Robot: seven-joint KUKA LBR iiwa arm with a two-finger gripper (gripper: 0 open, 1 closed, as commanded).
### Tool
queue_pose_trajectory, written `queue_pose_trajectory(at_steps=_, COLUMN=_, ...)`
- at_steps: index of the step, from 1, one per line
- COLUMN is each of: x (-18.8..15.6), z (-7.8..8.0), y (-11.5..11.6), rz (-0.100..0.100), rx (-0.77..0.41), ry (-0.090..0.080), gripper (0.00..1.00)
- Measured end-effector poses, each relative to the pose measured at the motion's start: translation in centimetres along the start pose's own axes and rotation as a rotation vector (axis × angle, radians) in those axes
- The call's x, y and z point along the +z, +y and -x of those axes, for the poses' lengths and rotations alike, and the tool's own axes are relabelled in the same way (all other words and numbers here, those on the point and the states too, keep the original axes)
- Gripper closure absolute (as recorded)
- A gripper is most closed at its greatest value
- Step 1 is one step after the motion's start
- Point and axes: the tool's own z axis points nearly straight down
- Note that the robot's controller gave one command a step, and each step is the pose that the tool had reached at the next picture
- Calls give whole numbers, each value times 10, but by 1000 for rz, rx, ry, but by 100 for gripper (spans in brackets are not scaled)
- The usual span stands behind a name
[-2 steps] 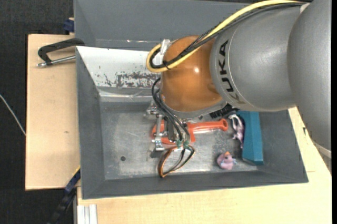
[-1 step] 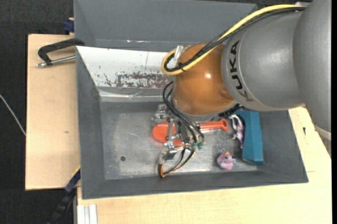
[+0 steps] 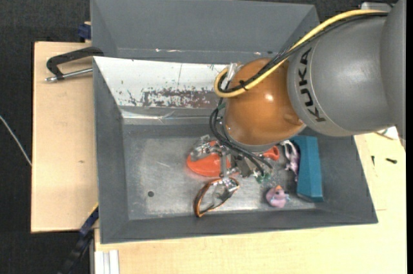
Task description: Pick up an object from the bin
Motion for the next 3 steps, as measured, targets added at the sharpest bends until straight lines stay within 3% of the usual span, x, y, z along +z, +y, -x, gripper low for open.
queue_pose_trajectory(at_steps=1, x=43, z=48, y=-52, rz=1, rx=-64, ry=2, gripper=100)
queue_pose_trajectory(at_steps=2, x=43, z=48, y=-52, rz=1, rx=-63, ry=1, gripper=100)
queue_pose_trajectory(at_steps=3, x=-4, z=30, y=-36, rz=2, rx=-89, ry=0, gripper=100)
